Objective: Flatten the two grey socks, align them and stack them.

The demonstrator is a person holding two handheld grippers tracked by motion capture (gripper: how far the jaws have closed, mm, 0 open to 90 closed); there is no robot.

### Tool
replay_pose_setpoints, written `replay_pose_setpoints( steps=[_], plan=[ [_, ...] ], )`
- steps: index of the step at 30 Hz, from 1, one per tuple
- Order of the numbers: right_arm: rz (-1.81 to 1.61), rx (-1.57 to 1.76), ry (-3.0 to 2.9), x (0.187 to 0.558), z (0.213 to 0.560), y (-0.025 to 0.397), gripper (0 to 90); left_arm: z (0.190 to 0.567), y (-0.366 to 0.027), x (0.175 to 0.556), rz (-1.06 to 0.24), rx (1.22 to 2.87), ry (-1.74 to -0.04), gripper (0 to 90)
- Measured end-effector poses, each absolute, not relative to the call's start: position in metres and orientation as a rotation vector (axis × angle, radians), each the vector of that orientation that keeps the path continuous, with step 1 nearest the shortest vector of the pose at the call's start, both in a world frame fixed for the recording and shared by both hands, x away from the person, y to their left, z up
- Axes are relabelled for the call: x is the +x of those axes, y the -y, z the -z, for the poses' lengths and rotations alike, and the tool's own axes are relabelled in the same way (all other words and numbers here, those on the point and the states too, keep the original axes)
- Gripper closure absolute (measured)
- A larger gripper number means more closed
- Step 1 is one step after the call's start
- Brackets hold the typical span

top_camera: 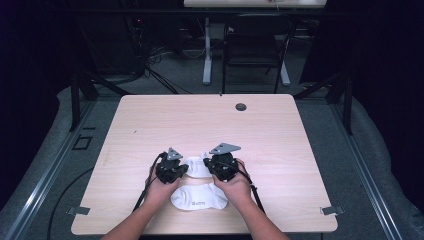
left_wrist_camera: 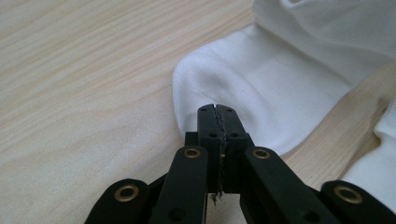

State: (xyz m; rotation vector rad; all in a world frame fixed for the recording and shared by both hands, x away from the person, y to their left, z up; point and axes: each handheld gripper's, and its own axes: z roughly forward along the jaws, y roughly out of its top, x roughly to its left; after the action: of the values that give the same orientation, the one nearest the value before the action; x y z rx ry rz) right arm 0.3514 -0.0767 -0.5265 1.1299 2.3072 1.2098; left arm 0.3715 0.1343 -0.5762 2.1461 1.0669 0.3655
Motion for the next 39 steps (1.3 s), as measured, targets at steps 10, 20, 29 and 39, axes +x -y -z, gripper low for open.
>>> replay_pose_setpoints(
  steps=[10,20,29,39],
  plan=[
    [-1.161,1.167,-2.287,0.352,0.532,0.098,90.0,0.577,-0.142,0.372,-0.366,2.126,-1.104,90.0],
    [-1.102,1.275,-2.253,0.356,0.552,0.121,90.0,0.578,-0.145,0.372,-0.349,2.101,-1.116,90.0],
    [-1.036,1.357,-2.246,0.358,0.565,0.136,89.8,0.579,-0.147,0.371,-0.351,2.096,-1.123,90.0],
    [-0.983,1.387,-2.236,0.354,0.571,0.141,82.7,0.579,-0.148,0.37,-0.356,2.097,-1.125,89.9]
  ],
)
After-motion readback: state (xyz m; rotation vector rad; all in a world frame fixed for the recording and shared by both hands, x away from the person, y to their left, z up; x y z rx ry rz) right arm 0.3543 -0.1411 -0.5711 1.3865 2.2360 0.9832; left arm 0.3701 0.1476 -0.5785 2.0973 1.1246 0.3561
